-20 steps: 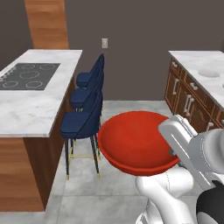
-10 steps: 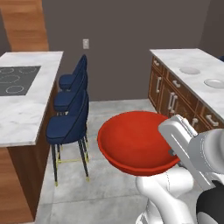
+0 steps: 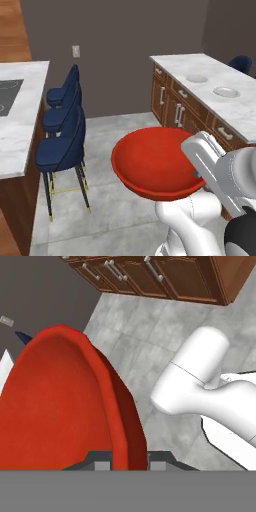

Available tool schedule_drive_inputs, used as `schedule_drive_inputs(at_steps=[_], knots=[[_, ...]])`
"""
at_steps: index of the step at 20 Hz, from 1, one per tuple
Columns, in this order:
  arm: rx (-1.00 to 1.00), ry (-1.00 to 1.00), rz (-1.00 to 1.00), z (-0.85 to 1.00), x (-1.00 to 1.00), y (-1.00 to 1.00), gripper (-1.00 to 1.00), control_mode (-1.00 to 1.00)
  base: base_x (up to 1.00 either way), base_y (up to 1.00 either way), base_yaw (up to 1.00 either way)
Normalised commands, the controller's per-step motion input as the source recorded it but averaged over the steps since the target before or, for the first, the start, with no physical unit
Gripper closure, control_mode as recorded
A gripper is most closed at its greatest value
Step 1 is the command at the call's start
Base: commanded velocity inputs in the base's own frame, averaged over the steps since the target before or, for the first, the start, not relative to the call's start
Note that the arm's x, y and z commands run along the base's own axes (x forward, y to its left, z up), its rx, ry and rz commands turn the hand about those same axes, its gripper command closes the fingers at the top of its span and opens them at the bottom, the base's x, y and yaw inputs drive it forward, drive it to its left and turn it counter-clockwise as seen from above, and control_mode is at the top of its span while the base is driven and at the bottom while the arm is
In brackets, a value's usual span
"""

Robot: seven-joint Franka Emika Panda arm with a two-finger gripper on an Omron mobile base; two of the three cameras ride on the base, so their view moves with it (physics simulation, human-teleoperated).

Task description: Move the bowls from the cabinet to the plates on the dining table.

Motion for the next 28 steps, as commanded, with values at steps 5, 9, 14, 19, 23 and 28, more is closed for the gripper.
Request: schedule_drive_inputs(at_steps=[5, 9, 14, 19, 23, 28], knots=[[0.00, 0.00, 0.00, 0.00, 0.00, 0.00, 1.00, 1.00, 0.00, 0.00, -0.25], [0.00, 0.00, 0.00, 0.00, 0.00, 0.00, 1.00, 1.00, 0.00, 0.00, -0.25], [0.00, 0.00, 0.00, 0.00, 0.00, 0.00, 1.00, 1.00, 0.00, 0.00, -0.25], [0.00, 0.00, 0.00, 0.00, 0.00, 0.00, 1.00, 1.00, 0.00, 0.00, -0.25], [0.00, 0.00, 0.00, 0.00, 0.00, 0.00, 1.00, 1.00, 0.00, 0.00, -0.25], [0.00, 0.00, 0.00, 0.00, 0.00, 0.00, 1.00, 1.00, 0.00, 0.00, -0.25]])
